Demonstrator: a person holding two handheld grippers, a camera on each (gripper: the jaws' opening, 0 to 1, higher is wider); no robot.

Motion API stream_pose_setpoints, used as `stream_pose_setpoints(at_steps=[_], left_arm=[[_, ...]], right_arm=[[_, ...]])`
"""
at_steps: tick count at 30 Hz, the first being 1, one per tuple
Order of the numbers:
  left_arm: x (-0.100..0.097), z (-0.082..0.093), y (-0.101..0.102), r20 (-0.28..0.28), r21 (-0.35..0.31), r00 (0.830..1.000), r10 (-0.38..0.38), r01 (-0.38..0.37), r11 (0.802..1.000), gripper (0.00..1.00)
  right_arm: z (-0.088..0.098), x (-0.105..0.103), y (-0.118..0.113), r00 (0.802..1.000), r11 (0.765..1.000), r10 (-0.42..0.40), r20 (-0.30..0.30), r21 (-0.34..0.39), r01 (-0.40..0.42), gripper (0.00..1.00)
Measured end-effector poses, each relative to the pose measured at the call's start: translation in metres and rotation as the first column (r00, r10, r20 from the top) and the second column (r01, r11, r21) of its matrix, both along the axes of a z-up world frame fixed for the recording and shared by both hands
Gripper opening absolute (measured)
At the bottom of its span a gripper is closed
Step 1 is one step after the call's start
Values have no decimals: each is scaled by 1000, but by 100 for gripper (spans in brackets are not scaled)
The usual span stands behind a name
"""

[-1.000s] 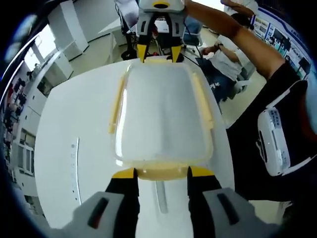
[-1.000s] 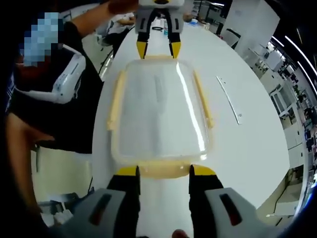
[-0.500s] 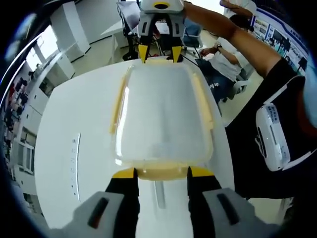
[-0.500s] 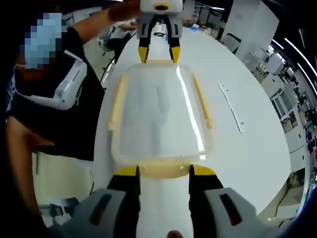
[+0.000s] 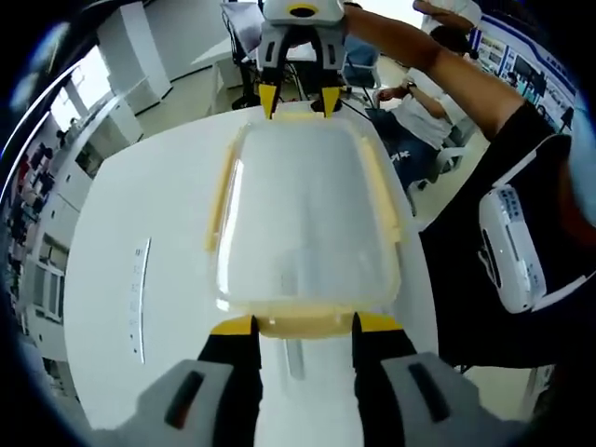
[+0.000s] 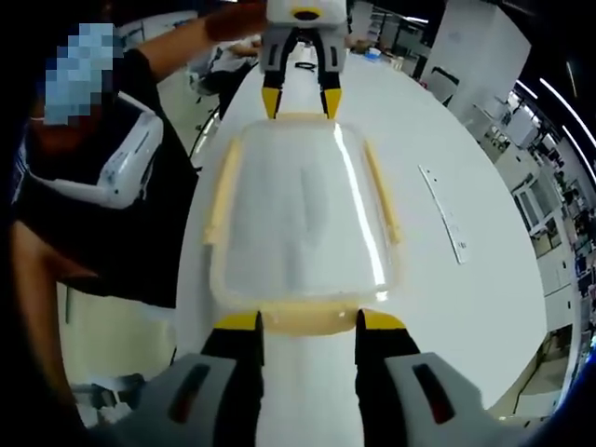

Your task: Snap each plastic latch of the storage box into its locked position after aligning the lid with the box until every specified latch is closed and the lid sits flush.

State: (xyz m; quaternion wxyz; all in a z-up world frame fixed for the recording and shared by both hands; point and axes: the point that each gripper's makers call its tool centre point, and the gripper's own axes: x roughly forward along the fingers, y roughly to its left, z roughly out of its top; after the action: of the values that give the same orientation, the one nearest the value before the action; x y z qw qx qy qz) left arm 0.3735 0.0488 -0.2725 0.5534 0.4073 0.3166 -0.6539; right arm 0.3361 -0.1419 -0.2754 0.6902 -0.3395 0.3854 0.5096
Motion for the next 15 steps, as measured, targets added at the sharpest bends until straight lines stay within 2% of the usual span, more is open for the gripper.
stream_pose_setpoints(at_steps=[11, 15], left_arm=[[-1, -2, 22, -3, -26, 999, 32, -32, 999, 34], [-3, -7, 29, 2, -24, 1000, 30, -30, 999, 34]], right_arm=[[-2, 5, 22, 1000, 1000, 21, 17, 4, -21, 33], [-9, 2, 30, 1000, 1000, 26, 17, 0, -26, 33]])
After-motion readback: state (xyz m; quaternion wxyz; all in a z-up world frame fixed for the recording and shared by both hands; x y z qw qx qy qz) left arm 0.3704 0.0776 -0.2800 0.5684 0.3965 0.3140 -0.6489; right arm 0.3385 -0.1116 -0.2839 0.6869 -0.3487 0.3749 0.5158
